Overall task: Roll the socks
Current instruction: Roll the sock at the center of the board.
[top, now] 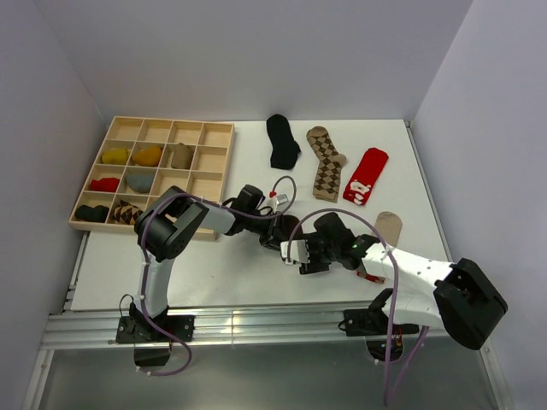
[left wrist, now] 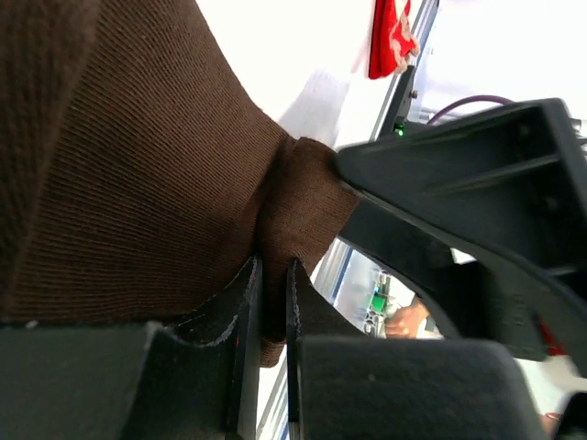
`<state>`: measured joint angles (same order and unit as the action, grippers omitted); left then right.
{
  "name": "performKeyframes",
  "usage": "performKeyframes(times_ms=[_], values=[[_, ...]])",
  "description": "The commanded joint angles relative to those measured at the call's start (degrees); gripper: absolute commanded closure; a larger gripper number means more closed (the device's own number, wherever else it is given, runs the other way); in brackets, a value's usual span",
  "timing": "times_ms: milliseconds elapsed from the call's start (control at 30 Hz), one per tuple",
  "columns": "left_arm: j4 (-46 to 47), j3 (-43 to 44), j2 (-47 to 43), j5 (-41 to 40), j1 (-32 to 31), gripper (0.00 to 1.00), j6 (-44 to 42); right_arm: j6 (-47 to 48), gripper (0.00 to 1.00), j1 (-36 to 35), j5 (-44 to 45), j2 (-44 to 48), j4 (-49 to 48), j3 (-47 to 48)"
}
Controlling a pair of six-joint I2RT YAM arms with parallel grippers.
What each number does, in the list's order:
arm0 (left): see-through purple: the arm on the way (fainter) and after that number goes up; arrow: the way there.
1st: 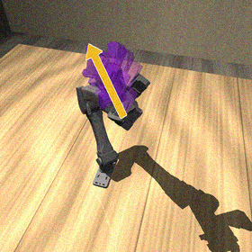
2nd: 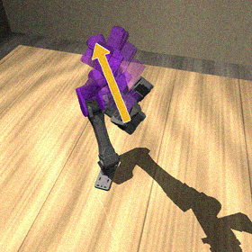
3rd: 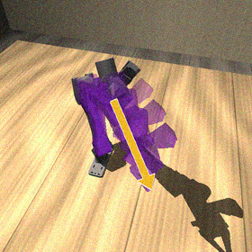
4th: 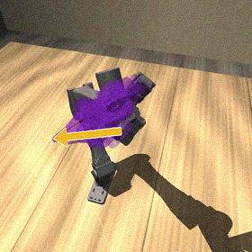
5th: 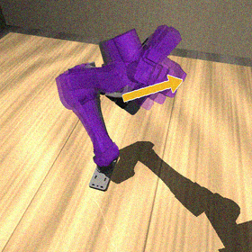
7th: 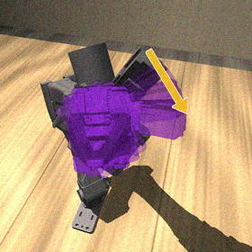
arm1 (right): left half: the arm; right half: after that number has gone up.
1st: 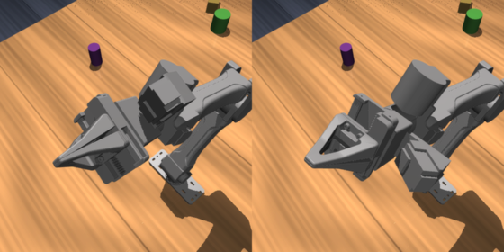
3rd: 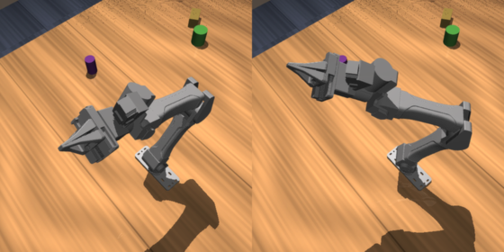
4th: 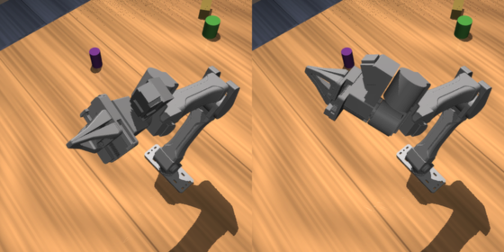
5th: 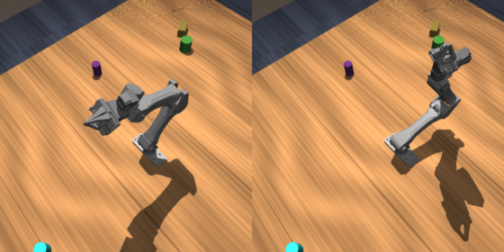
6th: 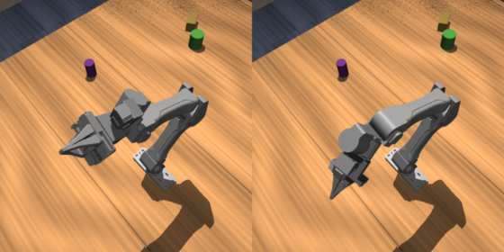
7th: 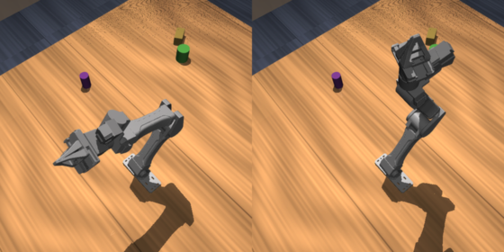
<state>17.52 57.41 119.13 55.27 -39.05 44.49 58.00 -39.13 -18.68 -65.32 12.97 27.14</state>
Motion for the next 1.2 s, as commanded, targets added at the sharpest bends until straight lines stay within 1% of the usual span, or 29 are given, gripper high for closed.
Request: performKeyframes(times_ms=[0,33,133,167,233,267,300,333,433,467,500,533,567,600,633,700,800,833,867,967,1033,1100,1167], values=[[-5.65,-0.19,2.42,-1.21,-0.24,1.0,-1.77,0.54,0.34,-2.34,4.87,-1.82,-6.64,-1.29],[-5.83,-0.19,2.33,-0.95,-0.33,1.0,-1.77,0.54,0.34,-2.87,5.49,-3.22,-7.17,-1.47],[-6.18,-0.02,2.42,-0.25,-0.24,1.0,-2.3,0.36,0.41,-3.84,6.37,-5.68,-8.22,-1.03],[-6.96,0.59,2.42,-0.51,-0.24,1.0,-2.74,0.19,0.49,-3.93,6.81,-6.22,-8.57,-0.77],[-7.67,0.78,2.42,-0.07,-0.33,1.0,-3.0,-0.34,0.62,-3.93,7.07,-7.62,-8.58,0.11],[-8.2,1.12,2.33,-0.68,-0.24,1.0,-3.27,-0.43,0.74,-3.93,7.25,-7.98,-7.88,0.46],[-8.98,1.39,2.16,-1.12,-0.24,0.99,-3.53,-0.43,0.78,-3.93,7.08,-8.16,-7.09,1.42],[-9.95,1.57,1.9,-1.91,-0.33,0.99,-3.97,-0.26,0.8,-3.93,6.99,-8.68,-5.87,1.95],[-12.85,2.27,-1.26,-9.01,-0.24,0.95,-7.3,-0.43,0.82,-3.84,5.76,-10.78,2.12,6.25],[-13.03,2.1,-3.79,-13.12,-0.24,0.93,-7.66,-0.17,0.82,-3.67,5.32,-11.49,7.54,7.57],[-12.51,1.66,-5.21,-15.08,-0.24,0.91,-7.58,-0.17,0.83,-3.32,4.97,-12.28,10.2,10.19],[-11.64,1.13,-6.79,-16.93,-0.24,0.87,-8.01,-0.34,0.83,-2.53,4.01,-13.51,12.41,11.44],[-10.59,0.0,-9.77,-18.16,-0.33,0.86,-7.84,-0.17,0.83,-2.0,3.48,-13.95,16.17,12.49],[-9.53,-0.71,-11.36,-20.09,-0.24,0.85,-7.67,0.01,0.84,-1.3,2.95,-14.39,17.86,13.98],[-5.87,-2.72,-14.51,-20.46,-0.24,0.82,-6.79,0.18,0.84,0.1,2.07,-15.01,19.18,14.52],[-3.03,-4.49,-17.25,-20.89,-0.15,0.8,-5.91,0.71,0.84,1.25,1.89,-15.89,22.35,15.92],[0.49,-7.74,-22.09,-25.1,0.11,0.77,-5.21,1.33,0.84,3.27,1.8,-17.47,26.48,17.59],[1.28,-10.01,-24.45,-27.99,0.37,0.77,-4.25,1.5,0.84,3.62,1.11,-18.26,27.97,18.3],[3.81,-11.25,-25.69,-28.89,0.64,0.77,-3.89,1.94,0.84,4.15,0.84,-18.87,31.2,19.0],[6.9,-15.82,-30.88,-35.12,1.17,0.78,-3.97,2.56,0.84,4.86,1.18,-20.63,36.4,21.64],[6.39,-16.89,-33.25,-37.41,1.25,0.79,-4.84,3.26,0.85,4.77,1.89,-21.34,38.95,22.78],[5.95,-17.24,-34.31,-39.17,1.25,0.82,-5.29,3.61,0.85,4.94,1.72,-22.13,40.19,24.18],[9.01,-20.83,-37.73,-39.88,1.25,0.87,-5.11,4.14,0.85,4.94,0.93,-23.88,43.6,25.85]])
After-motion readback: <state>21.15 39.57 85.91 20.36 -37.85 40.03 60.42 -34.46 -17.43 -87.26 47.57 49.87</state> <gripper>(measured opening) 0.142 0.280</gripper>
